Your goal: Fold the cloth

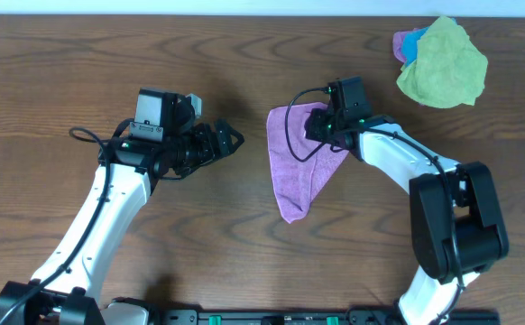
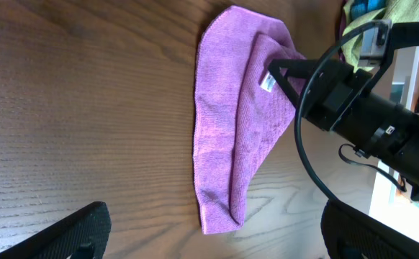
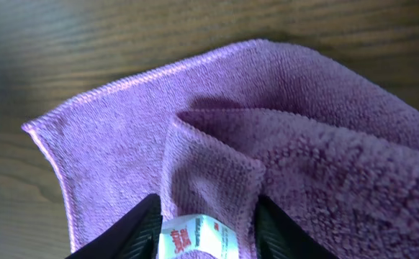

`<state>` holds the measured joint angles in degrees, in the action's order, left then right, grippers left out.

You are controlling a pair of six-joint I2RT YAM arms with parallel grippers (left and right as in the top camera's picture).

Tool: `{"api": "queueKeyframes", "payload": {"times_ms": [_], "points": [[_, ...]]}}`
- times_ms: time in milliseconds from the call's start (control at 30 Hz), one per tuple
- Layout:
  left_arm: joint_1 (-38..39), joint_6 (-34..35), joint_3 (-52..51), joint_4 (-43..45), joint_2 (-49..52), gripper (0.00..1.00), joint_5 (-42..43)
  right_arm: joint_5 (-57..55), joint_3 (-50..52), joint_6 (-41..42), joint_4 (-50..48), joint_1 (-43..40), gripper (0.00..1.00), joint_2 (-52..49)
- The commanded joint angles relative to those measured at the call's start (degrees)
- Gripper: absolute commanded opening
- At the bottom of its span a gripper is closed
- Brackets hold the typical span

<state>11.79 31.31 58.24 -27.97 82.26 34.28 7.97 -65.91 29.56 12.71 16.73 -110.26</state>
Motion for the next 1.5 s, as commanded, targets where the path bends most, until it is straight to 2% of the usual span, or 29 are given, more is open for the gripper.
{"api": "queueKeyframes", "payload": {"times_ms": [0,100,200,233,400,700,933,1233,1300,1467], "points": [[0.1,-0.4,1.1,0.2,0.1,0.95,-0.2,0.5,0.0,0.4,-1.2,-0.2,0.36,-1.5],[0.1,-0.4,1.1,0.2,0.1,0.95,-0.2,0.5,0.0,0.4,-2.0,-0.2,0.27,-1.9],[0.1,-0.4,1.1,0.1,0.1,0.95,-0.2,0.5,0.0,0.4,-2.3,-0.2,0.05,-1.9],[0.1,-0.4,1.1,0.1,0.1,0.95,-0.2,0.7,-0.1,0.4,-2.1,-0.2,0.01,-1.9],[0.1,-0.4,1.1,0.1,0.1,0.95,-0.2,1.4,-1.2,-0.3,2.9,-0.2,0.01,0.8],[0.1,-0.4,1.1,-0.3,0.1,0.95,0.2,-8.2,-1.7,-0.4,27.8,-1.1,0.01,19.5],[0.1,1.1,1.1,-0.2,0.1,0.95,0.3,-10.9,-1.7,4.6,49.3,-0.9,0.01,27.9],[0.1,2.6,1.1,0.2,0.1,0.95,0.3,-17.6,-0.7,15.3,68.5,1.1,0.01,29.2],[0.1,2.6,1.1,0.2,0.1,0.95,0.3,-17.5,0.1,15.8,70.9,1.1,0.06,29.2],[0.1,2.6,1.1,0.2,0.1,0.95,0.3,-16.9,0.5,13.9,71.3,1.4,0.42,29.4]]}}
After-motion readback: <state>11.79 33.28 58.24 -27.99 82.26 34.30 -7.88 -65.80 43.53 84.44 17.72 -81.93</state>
